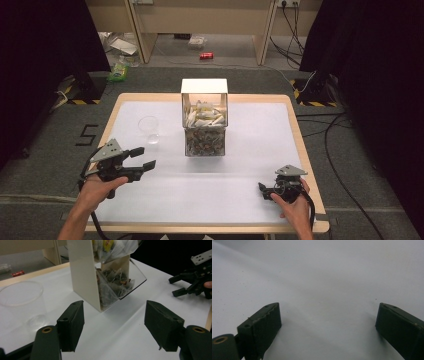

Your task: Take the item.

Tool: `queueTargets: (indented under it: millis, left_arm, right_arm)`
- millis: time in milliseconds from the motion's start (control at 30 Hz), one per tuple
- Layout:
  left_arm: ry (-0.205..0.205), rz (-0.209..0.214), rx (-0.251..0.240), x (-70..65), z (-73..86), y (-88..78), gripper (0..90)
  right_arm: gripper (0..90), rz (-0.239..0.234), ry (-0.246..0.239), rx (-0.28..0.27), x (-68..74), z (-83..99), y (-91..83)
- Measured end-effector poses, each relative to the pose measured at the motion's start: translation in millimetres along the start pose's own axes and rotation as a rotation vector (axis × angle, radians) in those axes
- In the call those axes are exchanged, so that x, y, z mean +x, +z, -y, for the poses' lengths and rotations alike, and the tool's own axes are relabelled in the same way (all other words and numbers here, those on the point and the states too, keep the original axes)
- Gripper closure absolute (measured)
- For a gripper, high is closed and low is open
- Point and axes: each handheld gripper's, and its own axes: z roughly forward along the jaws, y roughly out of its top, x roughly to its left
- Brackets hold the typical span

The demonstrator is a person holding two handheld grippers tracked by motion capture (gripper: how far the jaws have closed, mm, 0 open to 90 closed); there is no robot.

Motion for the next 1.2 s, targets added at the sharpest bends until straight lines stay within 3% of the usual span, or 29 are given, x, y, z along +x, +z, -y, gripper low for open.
queueTargets:
  millis: [300, 400, 700, 1200]
  left_arm:
    - [0.056, 0.063, -0.024, -12.4, -41.8, 8.6, 34.9]
    - [0.072, 0.066, -0.025, -15.0, -53.4, 11.6, 35.8]
    - [0.069, 0.078, -0.033, -15.6, -74.5, 25.2, 41.5]
    - [0.147, 0.078, -0.031, -29.1, -112.1, 47.5, 48.3]
  right_arm:
    - [6.9, 0.000, 0.000, 0.000, 0.0, 0.0, 0.0]
    - [6.9, 0.000, 0.000, 0.000, 0.1, 0.0, 0.0]
    - [6.9, 0.000, 0.006, 0.001, 0.5, 0.0, 0.0]
    - [6.9, 0.000, 0.004, 0.002, 0.4, -0.1, -0.1]
